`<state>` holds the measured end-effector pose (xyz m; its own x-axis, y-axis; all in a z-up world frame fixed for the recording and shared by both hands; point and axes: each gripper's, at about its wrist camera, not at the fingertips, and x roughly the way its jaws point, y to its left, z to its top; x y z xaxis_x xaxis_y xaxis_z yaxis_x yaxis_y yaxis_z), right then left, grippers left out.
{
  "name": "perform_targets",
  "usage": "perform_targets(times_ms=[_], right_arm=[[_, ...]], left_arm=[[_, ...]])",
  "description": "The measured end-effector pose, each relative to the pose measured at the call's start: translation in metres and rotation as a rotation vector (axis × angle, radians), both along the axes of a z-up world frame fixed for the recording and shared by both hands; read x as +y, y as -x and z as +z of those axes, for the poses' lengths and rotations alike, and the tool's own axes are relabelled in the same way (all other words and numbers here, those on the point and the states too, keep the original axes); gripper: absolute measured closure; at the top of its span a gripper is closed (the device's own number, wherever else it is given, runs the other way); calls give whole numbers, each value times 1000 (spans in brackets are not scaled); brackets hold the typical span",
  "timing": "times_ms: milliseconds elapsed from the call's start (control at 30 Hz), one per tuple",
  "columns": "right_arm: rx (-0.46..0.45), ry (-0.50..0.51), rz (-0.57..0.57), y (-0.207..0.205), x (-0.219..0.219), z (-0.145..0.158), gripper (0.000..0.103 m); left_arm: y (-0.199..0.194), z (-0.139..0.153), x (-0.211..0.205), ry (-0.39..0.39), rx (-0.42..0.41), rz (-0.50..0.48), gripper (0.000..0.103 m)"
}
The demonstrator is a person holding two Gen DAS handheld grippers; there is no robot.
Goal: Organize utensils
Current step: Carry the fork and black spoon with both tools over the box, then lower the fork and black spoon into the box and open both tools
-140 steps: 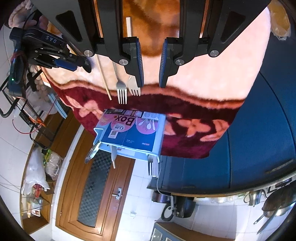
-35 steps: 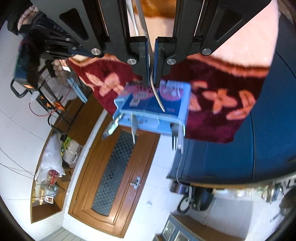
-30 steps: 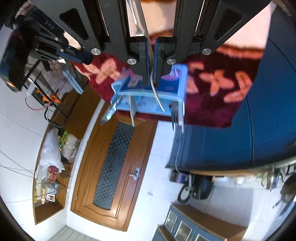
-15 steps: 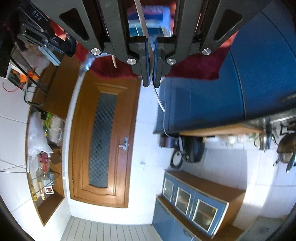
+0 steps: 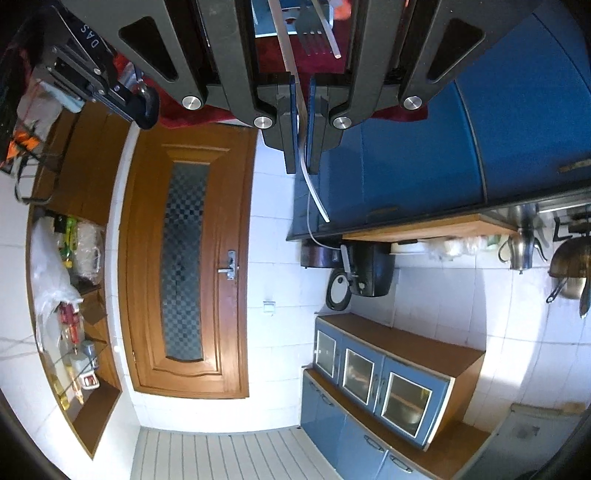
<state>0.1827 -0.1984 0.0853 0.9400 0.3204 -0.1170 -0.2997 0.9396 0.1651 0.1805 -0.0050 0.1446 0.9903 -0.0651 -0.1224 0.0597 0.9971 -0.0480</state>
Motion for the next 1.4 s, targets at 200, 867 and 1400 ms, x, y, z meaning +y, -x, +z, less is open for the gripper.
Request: perform_targets(times_ms=[200,867,1400], right_arm=[[-31,24,-21,-5,3,-12,100],[108,95,20,8,-4,-28,98],[189,112,76,26,-15,-13,84]], left_arm=[[-13,-20,-2,-3,19,9,99],[-1,-34,-18,-41,103,-65,80],[35,-33,3,34,191,-117,80]])
